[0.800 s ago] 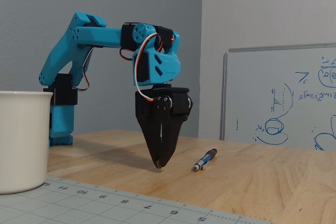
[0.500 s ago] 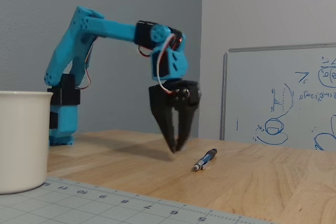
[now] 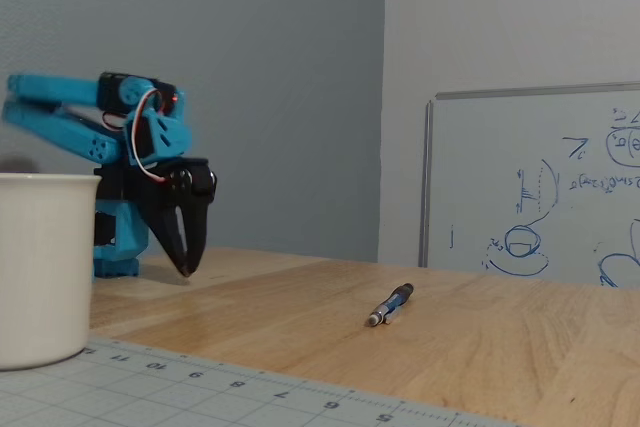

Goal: Touch the pen.

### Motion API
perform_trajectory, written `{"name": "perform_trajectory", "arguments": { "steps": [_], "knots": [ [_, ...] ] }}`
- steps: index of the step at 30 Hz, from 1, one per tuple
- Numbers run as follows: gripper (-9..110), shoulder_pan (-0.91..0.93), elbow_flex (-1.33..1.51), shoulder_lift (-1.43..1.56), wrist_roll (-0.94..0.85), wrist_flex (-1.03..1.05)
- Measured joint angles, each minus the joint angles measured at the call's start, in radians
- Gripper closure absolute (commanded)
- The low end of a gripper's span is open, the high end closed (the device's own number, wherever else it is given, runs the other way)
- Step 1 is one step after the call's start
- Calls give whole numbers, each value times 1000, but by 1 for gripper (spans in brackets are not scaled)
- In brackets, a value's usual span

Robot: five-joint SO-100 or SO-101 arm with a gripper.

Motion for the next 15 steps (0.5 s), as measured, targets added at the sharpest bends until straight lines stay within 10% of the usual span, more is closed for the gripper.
{"name": "perform_trajectory", "arguments": {
  "steps": [15],
  "knots": [
    [101, 0, 52, 152, 0, 8]
  ]
}}
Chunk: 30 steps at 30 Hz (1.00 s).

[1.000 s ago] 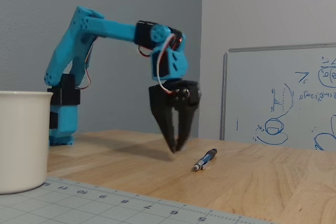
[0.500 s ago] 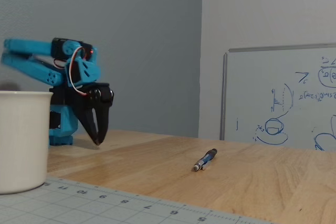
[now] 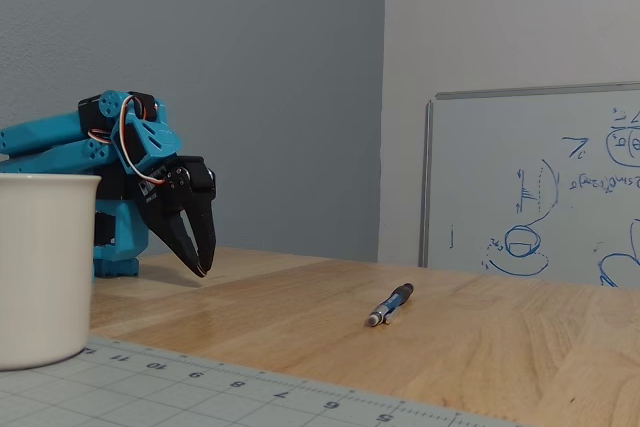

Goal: Touch the pen.

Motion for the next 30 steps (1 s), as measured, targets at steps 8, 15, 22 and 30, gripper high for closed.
{"name": "perform_trajectory", "arguments": {
  "steps": [8, 15, 22, 30],
  "knots": [
    [101, 0, 0, 0, 0, 0],
    [101, 0, 0, 0, 0, -5],
    [101, 0, -75, -2, 0, -124],
    [101, -8, -247, -192, 0, -173]
  ]
}}
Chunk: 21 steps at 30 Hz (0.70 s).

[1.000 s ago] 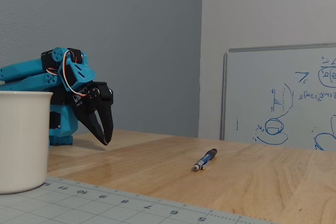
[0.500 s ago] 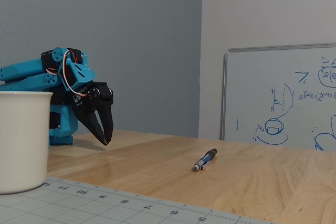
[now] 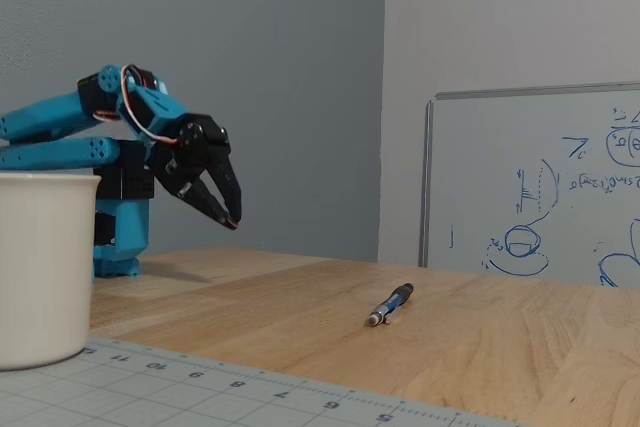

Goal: Touch the pen.

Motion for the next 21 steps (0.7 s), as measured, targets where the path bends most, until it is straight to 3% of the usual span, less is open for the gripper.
{"name": "perform_trajectory", "arguments": {
  "steps": [21],
  "knots": [
    [101, -130, -942, -1368, 0, -256]
  ]
}}
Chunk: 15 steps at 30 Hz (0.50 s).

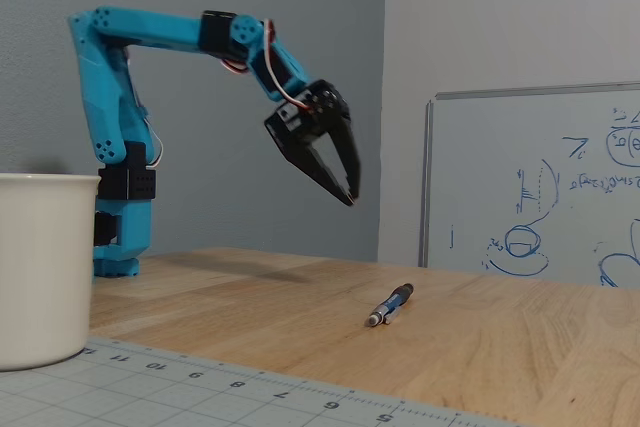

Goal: Touch the pen.

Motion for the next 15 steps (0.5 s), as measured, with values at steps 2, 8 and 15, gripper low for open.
{"name": "perform_trajectory", "arguments": {
  "steps": [2, 8, 15],
  "knots": [
    [101, 0, -66, -83, 0, -8],
    [101, 2, -242, -308, 0, -8],
    [101, 49, -313, -393, 0, -8]
  ]
}}
